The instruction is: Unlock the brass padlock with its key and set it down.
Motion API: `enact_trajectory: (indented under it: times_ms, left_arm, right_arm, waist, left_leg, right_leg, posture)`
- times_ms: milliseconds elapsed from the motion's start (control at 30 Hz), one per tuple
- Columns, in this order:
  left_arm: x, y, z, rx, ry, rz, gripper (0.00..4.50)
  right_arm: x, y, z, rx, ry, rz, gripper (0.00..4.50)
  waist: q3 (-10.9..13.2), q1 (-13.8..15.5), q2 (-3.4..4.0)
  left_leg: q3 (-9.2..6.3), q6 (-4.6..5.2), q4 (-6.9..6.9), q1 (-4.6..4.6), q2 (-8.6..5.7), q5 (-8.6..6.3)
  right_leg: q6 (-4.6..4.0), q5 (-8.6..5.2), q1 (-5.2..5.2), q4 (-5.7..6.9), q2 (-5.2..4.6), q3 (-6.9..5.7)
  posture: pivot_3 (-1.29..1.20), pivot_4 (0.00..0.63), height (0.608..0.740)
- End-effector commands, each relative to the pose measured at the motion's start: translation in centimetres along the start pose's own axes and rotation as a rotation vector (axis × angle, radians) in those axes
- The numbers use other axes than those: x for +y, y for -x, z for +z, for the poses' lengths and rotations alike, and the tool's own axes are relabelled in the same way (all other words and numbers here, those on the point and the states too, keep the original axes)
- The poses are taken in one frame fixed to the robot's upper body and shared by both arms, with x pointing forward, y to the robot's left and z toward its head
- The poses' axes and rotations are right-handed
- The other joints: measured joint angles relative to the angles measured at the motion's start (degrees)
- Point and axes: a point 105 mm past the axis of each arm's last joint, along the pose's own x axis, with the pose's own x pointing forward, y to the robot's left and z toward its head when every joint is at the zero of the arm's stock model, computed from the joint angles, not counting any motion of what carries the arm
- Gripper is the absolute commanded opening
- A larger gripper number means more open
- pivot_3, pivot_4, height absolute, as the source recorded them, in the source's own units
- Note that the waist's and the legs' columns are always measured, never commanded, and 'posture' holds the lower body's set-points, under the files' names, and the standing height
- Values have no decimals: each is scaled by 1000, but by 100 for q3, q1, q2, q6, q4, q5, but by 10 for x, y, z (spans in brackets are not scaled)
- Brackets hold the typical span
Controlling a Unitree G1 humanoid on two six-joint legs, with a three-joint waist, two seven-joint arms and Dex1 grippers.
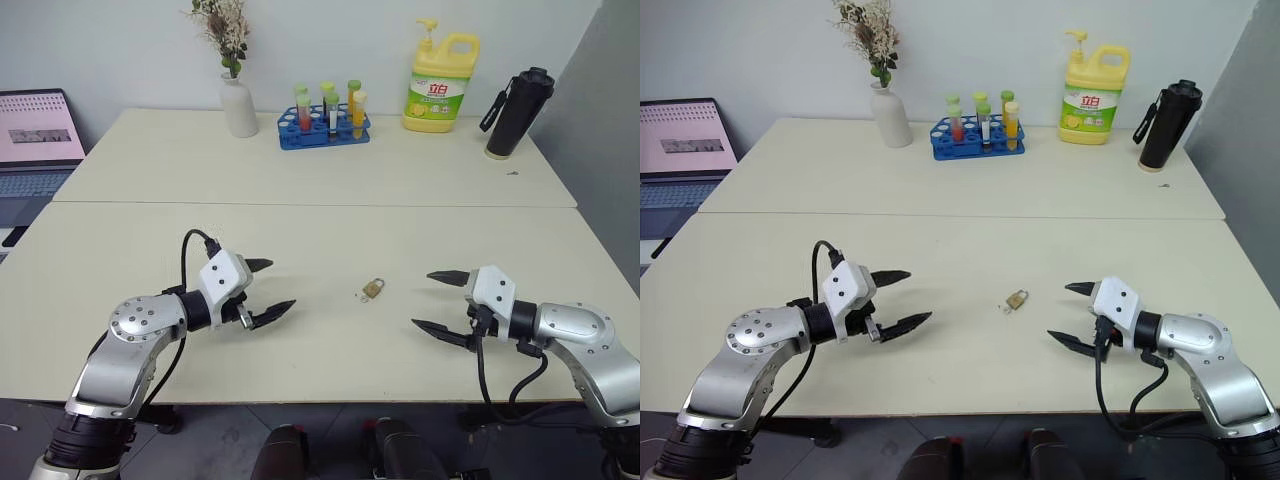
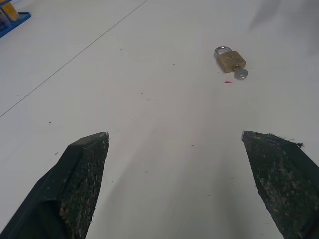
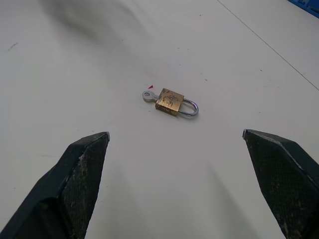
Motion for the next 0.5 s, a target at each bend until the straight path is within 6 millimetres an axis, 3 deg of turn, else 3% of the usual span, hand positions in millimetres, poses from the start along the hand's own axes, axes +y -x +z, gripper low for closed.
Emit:
enact_trajectory:
  times_ms: [33,500]
  left_arm:
    - [2,3,12,-56,-28,-8,4479]
    - [-10,5,20,-55,-72,-94,4479]
  right_arm:
    - [-2,4,10,-31,39,-11,4500]
    - [-1,3,5,2,-19,0,4500]
  waist:
    - [0,0,0]
    - [0,0,0]
  left_leg:
    - [0,0,0,0,0,0]
    - [-1,0,0,0,0,0]
  right_leg:
    - [0,0,0,0,0,0]
    - [0,0,0,0,0,1]
  posture:
    - [0,150,740]
    - [0,150,740]
